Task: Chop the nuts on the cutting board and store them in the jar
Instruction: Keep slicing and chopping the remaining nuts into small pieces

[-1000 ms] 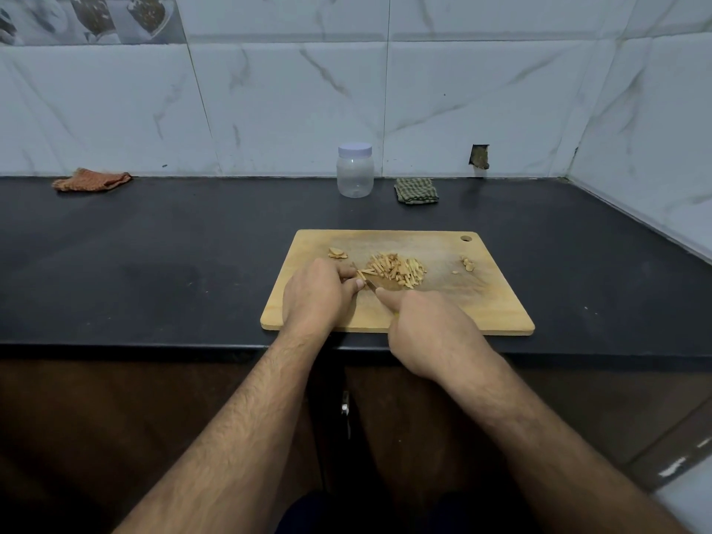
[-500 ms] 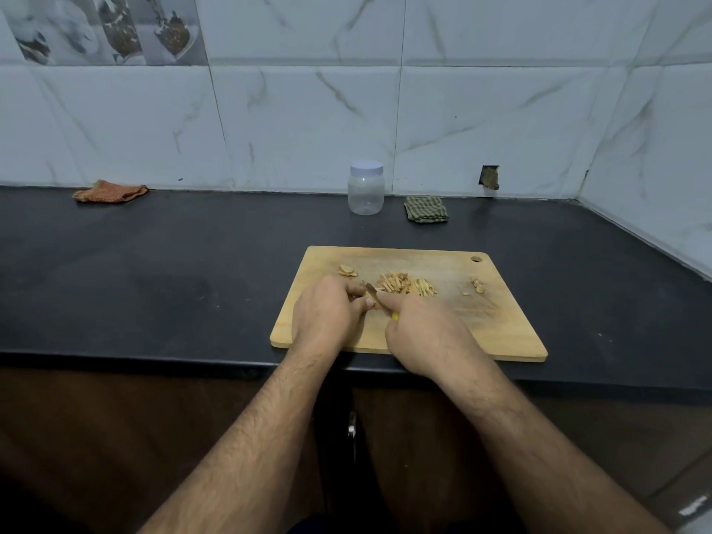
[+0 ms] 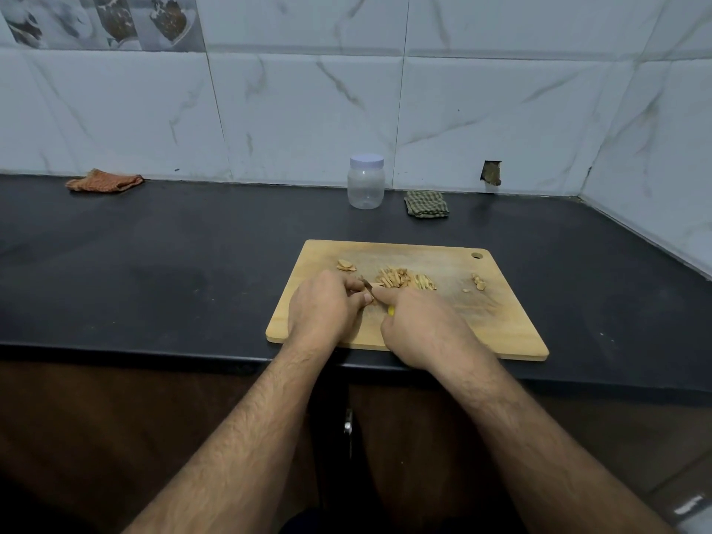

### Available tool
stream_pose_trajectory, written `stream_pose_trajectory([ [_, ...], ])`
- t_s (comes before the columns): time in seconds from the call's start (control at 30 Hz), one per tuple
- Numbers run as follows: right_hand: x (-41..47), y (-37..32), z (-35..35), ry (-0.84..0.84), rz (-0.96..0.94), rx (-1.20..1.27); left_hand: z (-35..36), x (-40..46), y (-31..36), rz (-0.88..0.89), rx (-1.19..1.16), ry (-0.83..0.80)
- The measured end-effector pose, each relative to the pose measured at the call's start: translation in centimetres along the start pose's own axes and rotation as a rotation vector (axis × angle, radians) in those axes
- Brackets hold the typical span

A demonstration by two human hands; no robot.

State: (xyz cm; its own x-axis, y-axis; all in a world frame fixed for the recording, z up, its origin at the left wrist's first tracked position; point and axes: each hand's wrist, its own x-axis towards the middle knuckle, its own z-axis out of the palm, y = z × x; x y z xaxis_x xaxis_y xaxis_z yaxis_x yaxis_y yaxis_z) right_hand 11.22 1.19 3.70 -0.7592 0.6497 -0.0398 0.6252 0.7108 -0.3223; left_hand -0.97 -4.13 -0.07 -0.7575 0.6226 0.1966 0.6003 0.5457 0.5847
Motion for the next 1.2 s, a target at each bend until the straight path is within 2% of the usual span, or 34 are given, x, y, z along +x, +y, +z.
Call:
stream_pose_trajectory([
  [0.3,-1.4,0.4,-0.1,-0.043,0.009,-0.026,0.1,0.1,-0.1,0.003,-0.027,0.013],
  [0.8,-1.5,0.6,-0.1,0.058,0.024,0.066,-0.1,0.4,-0.2,0.009,-0.003,-0.052],
  [1.2,-0.2,-0.6,-0.5,-0.044,-0.001,-0.010,-0.1,0.4,-0.3,0.013,0.012,-0.045],
])
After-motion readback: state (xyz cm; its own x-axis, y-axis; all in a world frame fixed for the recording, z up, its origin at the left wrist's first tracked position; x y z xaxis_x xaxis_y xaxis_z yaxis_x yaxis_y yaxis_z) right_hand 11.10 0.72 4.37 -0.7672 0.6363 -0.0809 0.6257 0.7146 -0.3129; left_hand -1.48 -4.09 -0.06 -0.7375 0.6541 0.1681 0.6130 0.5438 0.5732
